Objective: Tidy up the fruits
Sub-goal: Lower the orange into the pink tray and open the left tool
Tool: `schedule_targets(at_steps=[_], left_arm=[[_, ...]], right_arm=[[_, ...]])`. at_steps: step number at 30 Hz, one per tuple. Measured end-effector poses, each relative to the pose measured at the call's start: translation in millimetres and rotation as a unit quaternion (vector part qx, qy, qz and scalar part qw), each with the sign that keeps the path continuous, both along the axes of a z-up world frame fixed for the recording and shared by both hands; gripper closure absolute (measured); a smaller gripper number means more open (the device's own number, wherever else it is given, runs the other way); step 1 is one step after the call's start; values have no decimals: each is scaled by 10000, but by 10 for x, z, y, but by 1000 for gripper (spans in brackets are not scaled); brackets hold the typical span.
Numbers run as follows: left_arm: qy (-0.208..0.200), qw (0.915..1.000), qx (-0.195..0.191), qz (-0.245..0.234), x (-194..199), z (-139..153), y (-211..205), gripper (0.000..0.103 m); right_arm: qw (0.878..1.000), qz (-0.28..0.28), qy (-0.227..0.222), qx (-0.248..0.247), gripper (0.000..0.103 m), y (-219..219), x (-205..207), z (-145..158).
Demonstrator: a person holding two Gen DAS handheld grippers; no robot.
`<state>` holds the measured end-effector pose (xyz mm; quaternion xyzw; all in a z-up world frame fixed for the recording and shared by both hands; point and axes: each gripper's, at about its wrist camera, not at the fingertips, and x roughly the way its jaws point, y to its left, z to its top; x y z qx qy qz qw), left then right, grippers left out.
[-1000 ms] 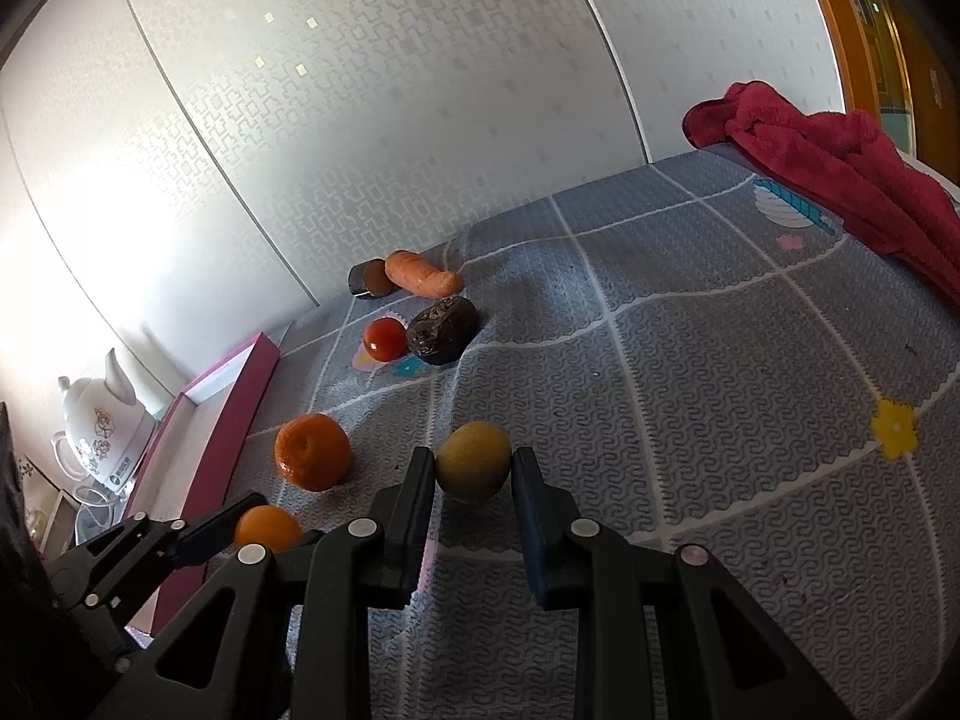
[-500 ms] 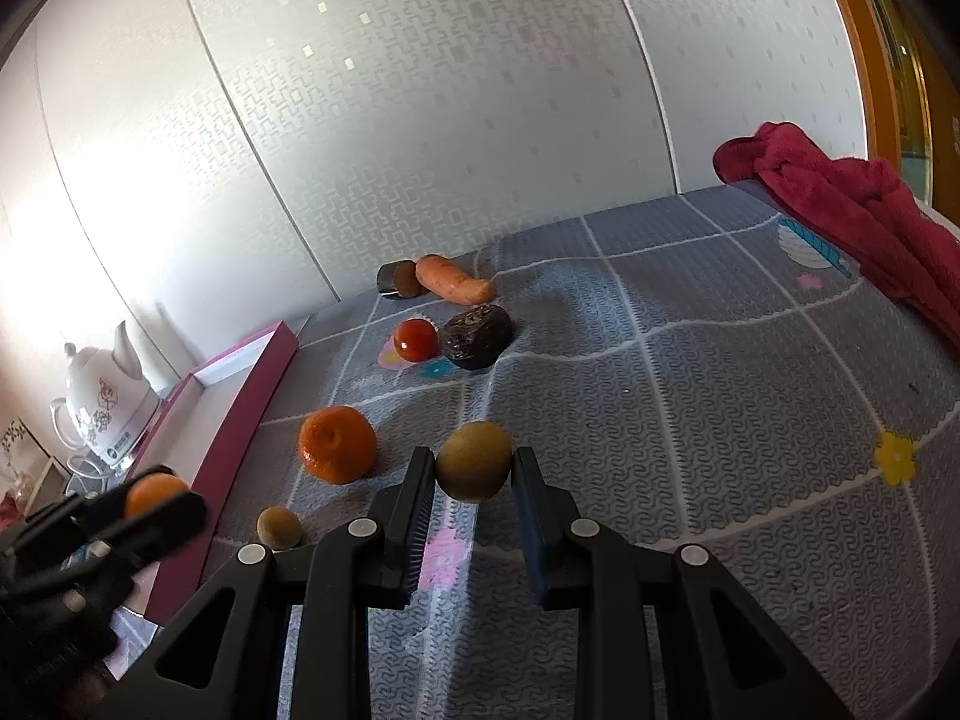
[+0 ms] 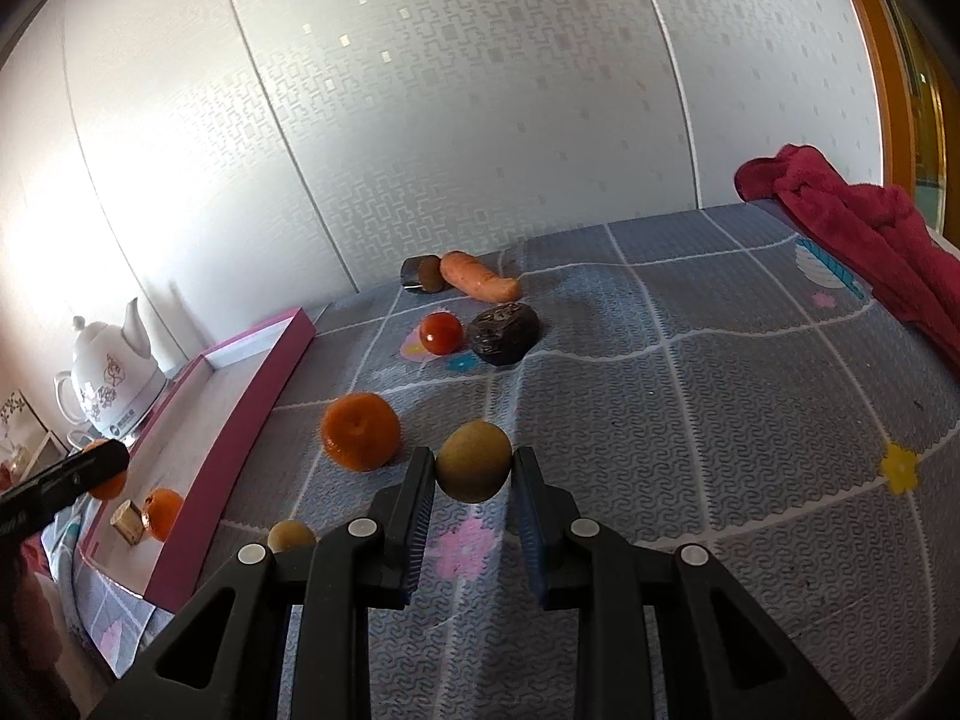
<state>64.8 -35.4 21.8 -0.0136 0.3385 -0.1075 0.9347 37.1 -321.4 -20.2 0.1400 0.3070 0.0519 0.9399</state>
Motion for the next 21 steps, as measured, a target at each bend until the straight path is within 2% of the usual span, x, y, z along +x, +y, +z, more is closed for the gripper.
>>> schedule_targets(at_steps=[10,14,18,21], left_arm=[[289,9976,348,530,313,-255,458,64],[269,9969,410,611,358,-291,541,63],[180,9967,494,611,333,-279,597,45],[67,9965,518,654,235,-254,658,41]], right_arm=[[9995,211,-75,-238,77,165,-52,20],[9992,235,-90,-301,77,199,-71,15],[9991,235,-58,-339,77,216,-70,-8],[9990,239,-55,-373,77,234,-77,-17]])
